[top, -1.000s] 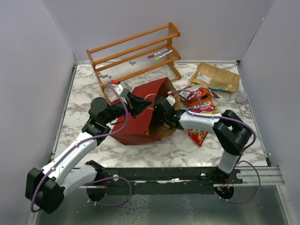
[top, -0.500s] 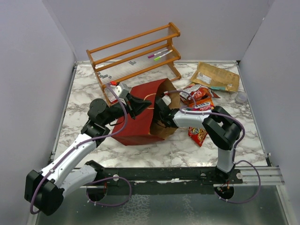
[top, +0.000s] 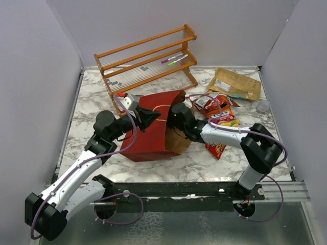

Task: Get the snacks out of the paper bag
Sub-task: Take out the snack from the paper bag, then place the snack at the center of the board, then adjust the paper bag at the center of the board.

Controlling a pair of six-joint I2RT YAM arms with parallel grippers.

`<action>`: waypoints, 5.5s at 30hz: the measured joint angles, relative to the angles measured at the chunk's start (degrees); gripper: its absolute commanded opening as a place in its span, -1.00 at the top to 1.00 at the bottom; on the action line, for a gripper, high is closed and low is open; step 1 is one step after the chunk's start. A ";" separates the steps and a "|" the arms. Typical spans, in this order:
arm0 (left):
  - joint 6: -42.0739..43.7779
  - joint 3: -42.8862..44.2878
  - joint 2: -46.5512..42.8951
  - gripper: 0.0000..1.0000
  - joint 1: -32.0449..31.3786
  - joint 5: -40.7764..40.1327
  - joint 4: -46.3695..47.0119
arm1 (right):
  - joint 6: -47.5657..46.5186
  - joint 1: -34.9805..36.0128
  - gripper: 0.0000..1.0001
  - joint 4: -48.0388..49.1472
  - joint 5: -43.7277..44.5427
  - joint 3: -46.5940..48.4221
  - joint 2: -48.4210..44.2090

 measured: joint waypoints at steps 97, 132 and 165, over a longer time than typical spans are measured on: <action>22.62 -6.73 -29.86 1.00 -0.37 -30.32 -24.83 | -18.43 -50.25 0.92 39.39 16.11 1.86 16.15; 2.10 30.38 7.80 1.00 -0.35 -28.74 -25.51 | -27.23 -54.84 -0.25 15.85 17.07 -6.10 0.11; 2.78 30.14 -1.14 -0.79 0.15 -48.19 -38.05 | -47.45 -32.44 -0.99 -26.34 -29.92 23.04 -32.11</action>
